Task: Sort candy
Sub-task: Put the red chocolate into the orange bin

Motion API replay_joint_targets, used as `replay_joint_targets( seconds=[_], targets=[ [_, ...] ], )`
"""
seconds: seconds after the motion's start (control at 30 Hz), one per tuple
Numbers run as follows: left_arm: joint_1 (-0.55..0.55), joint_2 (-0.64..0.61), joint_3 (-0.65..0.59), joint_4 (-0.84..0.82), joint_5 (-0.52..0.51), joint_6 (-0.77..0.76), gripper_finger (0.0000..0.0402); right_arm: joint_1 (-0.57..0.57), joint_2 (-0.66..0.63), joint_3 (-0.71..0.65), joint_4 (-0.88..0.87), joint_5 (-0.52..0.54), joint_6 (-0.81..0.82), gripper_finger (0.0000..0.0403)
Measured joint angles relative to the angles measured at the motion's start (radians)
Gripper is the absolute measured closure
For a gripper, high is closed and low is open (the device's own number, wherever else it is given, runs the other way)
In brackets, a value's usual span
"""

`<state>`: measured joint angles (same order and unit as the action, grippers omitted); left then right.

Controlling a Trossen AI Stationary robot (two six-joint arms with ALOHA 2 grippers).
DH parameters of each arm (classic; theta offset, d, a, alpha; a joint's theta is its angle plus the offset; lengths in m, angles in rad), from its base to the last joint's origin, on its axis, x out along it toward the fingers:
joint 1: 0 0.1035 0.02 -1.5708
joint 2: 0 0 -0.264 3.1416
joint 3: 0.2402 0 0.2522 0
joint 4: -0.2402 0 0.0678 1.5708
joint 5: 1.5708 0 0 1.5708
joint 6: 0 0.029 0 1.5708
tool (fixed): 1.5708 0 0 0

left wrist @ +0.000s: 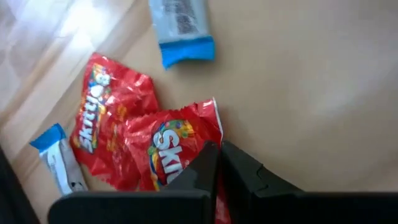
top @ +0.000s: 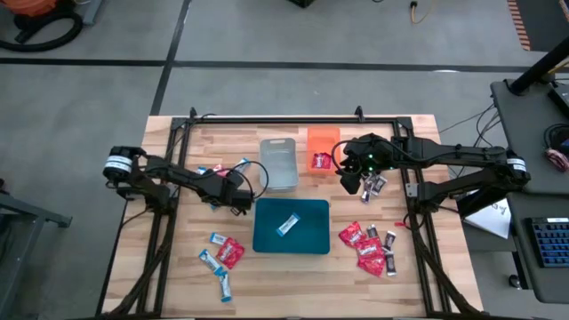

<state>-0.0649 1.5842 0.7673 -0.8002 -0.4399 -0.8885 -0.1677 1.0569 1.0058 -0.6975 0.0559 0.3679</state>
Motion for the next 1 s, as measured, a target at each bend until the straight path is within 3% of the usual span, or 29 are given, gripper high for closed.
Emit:
replay_joint_targets(
  seconds=[0.17,0.33,0.43,0.67,0.8,1.0],
  targets=[
    [-0.004,-0.108,0.000,-0.017,0.101,0.098,0.0401,0.000,0.000,0.000,0.000,0.000,0.000,0.0248],
    [0.005,-0.238,0.001,-0.059,0.110,0.115,0.0398,0.000,0.000,0.000,0.001,0.000,0.000,0.0248],
    [0.016,-0.318,0.001,-0.093,0.124,0.117,0.0375,0.000,0.000,0.000,0.004,0.018,-0.001,0.0248],
    [0.020,-0.405,-0.062,-0.073,0.127,0.124,0.0251,0.000,0.007,-0.001,0.024,0.026,-0.001,0.0248],
    [0.020,-0.406,-0.145,-0.054,0.138,0.032,0.0173,0.000,0.016,-0.001,0.024,0.026,-0.002,0.0248],
    [0.021,-0.384,-0.188,0.036,0.140,-0.010,0.0106,0.000,0.026,-0.001,0.034,0.025,-0.012,0.0248]
  ],
)
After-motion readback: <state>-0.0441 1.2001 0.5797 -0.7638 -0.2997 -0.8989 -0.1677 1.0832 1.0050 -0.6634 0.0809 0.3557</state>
